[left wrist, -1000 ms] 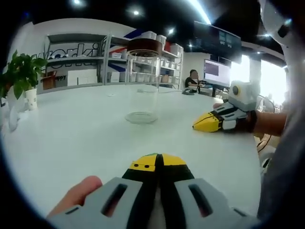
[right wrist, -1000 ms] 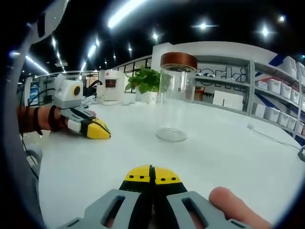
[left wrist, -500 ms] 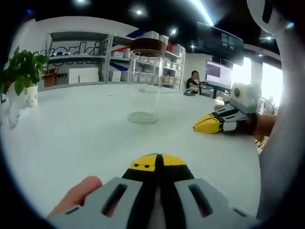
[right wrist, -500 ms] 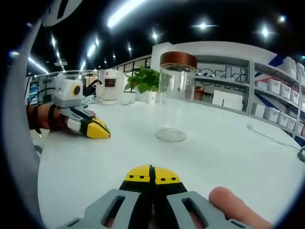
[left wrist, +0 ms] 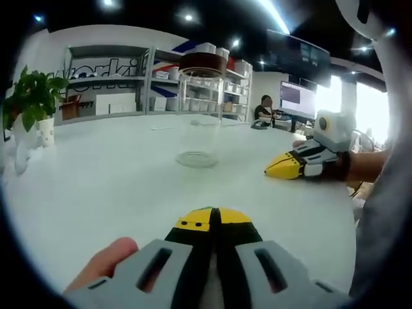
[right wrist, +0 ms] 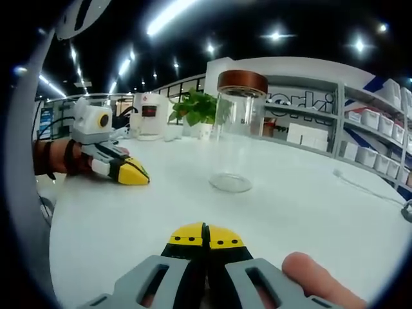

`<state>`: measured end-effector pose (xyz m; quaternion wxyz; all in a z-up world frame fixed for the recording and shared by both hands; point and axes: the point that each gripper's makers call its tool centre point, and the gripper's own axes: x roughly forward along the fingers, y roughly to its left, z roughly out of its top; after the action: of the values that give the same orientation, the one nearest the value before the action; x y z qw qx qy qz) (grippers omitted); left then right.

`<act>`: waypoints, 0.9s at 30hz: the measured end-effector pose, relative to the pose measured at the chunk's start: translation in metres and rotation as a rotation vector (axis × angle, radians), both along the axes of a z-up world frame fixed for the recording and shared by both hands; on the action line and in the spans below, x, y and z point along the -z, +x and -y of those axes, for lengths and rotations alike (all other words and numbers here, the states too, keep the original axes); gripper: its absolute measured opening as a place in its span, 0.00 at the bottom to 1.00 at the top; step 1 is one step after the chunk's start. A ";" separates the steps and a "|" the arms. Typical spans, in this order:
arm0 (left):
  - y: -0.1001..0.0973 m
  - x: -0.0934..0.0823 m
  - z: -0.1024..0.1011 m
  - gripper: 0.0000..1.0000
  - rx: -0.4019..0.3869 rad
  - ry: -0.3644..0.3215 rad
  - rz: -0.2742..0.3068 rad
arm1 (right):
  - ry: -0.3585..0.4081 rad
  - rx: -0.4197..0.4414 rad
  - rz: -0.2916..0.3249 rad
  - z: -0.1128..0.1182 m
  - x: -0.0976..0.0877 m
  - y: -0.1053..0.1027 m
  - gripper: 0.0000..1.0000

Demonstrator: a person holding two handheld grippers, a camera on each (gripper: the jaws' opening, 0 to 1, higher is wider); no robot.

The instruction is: Clamp the coffee can twist off the lid put the lid on the table pick up the lid cover the can tighten the lid

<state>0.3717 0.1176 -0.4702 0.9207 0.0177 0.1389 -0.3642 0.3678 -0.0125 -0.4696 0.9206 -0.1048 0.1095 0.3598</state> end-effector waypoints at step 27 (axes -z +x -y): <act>0.002 0.000 0.006 0.00 0.103 0.039 -0.052 | 0.005 -0.010 0.000 0.000 0.000 -0.002 0.00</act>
<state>0.3737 0.1112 -0.4702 0.8964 0.0334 0.1686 -0.4086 0.3654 -0.0128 -0.4699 0.9191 -0.1029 0.1079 0.3648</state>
